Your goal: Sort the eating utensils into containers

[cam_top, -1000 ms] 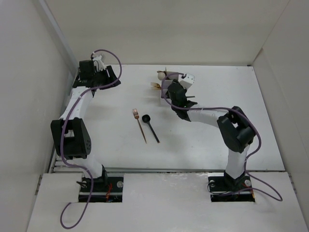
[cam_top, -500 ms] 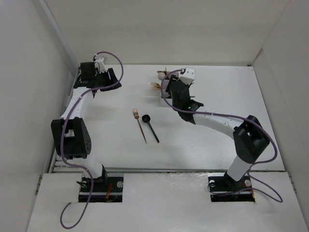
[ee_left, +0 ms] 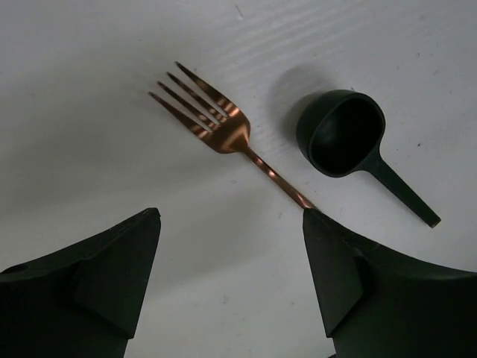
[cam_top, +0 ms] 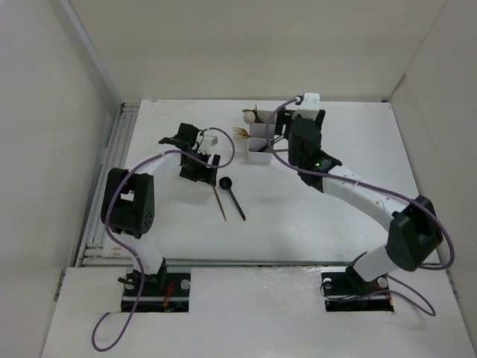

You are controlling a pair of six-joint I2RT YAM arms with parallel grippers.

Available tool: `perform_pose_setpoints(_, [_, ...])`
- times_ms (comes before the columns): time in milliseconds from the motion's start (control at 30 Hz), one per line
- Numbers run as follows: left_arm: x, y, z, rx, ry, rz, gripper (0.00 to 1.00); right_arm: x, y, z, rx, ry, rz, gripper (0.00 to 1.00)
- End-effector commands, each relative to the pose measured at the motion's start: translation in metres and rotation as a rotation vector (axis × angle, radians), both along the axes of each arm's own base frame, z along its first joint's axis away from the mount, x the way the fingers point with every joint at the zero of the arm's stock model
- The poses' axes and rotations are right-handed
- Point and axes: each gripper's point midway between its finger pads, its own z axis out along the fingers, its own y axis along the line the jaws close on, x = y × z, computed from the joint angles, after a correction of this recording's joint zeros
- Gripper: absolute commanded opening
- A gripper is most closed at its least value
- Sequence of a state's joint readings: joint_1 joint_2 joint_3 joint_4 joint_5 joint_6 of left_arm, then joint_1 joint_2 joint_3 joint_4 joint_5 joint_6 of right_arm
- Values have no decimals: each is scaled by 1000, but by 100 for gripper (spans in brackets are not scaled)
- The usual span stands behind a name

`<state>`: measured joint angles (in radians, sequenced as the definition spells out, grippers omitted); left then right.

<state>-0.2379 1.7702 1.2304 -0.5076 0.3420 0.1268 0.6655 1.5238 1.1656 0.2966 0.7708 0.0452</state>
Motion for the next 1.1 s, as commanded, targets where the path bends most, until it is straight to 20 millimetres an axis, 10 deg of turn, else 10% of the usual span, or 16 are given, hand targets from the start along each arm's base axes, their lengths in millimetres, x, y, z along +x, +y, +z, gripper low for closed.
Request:
perform_pose_setpoints(0, [-7,-9,2,61,-45,-49,75,-15,-20,23,6,-46,-4,83])
perform_pose_setpoints(433, [-17,-37,-10,89,-39,-49,59,-41,-59,19,-36,-32,-94,82])
perform_pose_setpoints(1067, [-5,-3,-60,209,120,97,14,-41,-93,25,-95,-33,-162,82])
